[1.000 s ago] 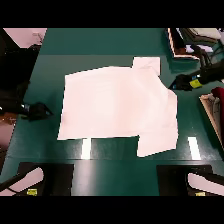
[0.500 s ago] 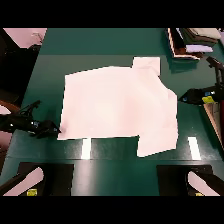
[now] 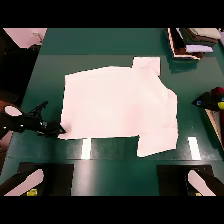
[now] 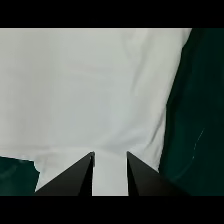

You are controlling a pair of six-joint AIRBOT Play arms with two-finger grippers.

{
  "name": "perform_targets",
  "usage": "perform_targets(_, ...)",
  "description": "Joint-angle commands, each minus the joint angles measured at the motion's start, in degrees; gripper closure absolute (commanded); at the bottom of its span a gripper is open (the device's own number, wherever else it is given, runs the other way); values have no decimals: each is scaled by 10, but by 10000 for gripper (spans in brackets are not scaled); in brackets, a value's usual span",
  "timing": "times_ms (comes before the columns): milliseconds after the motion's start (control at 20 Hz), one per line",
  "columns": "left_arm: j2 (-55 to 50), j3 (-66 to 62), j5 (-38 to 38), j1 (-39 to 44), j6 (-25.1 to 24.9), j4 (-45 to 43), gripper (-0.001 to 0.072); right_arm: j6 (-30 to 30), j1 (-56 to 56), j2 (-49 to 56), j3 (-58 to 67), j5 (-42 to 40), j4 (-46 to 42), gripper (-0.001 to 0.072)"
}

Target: Fold the shirts.

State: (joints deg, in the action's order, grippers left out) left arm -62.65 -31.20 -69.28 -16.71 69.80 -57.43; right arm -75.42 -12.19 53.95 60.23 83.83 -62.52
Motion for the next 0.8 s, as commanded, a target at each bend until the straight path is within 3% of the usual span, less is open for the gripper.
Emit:
perform_targets(0, 0, -1, 9, 10, 13, 5, 670, 5, -43, 0, -3, 28, -1, 468)
perform_targets(50, 1, -4, 7, 10, 13, 9, 678, 5, -54, 0, -19, 26, -2, 465)
perform_targets(100, 1, -10, 2, 10, 13, 8, 679, 6, -66, 0, -43, 22, -2, 362)
perform_targets(150, 1, -19, -3, 10, 13, 8, 679, 9, -77, 0, -80, 16, -2, 160)
perform_targets(200, 1, -29, -7, 10, 12, 9, 679, 10, -88, 0, -117, 7, -2, 134)
perform_targets(300, 1, -50, -11, 10, 12, 9, 679, 17, -102, 0, -196, -32, 0, 160)
perform_targets(350, 1, -57, -13, 10, 12, 9, 679, 27, -102, 0, -231, -55, 0, 227)
perform_targets(400, 1, -65, -14, 10, 12, 9, 679, 31, -102, 0, -258, -77, 1, 237)
perform_targets(750, 1, -76, -6, 10, 11, 9, 679, 70, -87, 3, -331, -156, 80, 237)
